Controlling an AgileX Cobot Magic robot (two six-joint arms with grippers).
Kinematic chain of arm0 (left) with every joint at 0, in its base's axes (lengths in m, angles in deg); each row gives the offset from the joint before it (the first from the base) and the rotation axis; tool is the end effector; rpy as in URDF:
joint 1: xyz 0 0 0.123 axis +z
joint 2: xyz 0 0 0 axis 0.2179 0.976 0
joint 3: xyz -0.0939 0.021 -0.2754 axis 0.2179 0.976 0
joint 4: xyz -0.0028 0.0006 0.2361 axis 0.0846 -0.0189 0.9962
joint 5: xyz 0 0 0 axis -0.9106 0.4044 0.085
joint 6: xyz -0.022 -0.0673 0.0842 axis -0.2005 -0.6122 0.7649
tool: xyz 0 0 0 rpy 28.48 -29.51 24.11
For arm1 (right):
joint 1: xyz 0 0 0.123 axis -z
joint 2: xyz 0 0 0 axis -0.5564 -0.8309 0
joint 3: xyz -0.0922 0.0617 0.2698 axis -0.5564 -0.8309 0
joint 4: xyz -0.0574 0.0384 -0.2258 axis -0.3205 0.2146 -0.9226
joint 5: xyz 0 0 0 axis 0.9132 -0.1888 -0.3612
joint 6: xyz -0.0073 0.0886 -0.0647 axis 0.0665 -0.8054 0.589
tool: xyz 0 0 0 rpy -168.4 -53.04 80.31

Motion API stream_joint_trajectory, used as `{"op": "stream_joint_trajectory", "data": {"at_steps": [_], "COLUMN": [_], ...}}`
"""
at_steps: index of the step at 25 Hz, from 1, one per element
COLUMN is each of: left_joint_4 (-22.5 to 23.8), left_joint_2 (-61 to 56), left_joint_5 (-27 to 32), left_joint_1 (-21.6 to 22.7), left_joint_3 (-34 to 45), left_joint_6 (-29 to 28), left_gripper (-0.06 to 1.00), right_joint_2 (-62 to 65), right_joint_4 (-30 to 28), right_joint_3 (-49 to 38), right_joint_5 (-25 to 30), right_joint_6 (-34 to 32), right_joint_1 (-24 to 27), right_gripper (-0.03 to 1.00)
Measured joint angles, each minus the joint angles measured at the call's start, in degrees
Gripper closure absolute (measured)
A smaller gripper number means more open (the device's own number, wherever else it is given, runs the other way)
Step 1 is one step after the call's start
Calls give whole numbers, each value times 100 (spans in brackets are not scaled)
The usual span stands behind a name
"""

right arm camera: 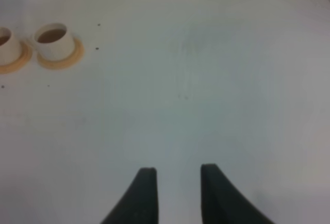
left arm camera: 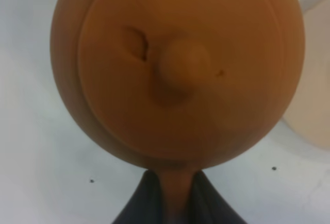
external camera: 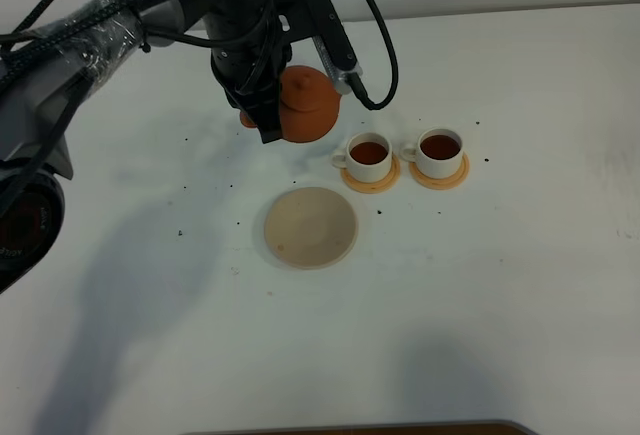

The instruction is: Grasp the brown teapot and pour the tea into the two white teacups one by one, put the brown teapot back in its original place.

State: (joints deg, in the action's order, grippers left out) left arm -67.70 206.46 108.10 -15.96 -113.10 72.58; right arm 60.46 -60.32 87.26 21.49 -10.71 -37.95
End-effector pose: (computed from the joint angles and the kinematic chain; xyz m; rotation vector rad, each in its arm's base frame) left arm 0.4241 -0.2087 0.2110 1.6930 2.3487 0.3056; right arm -0.0161 0.0144 0.2613 -0.2199 2.0573 0.1579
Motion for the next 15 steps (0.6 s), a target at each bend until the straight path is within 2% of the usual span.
{"op": "stream_joint_trajectory", "data": {"at_steps": [11,15], "left_joint_4": [-79,-375], "left_joint_2": [333,194], "left_joint_5": [0,0], "left_joint_1": [163,163], "left_joint_3": [0,0], "left_joint_6": [-128,-932], "left_gripper": [80,80], "right_joint_2": [0,0], "right_joint_4": [0,0], "right_joint_3": [0,0], "right_joint_5": [0,0], "right_joint_6": [0,0], "right_joint_1": [0,0], "right_gripper": [73,73]}}
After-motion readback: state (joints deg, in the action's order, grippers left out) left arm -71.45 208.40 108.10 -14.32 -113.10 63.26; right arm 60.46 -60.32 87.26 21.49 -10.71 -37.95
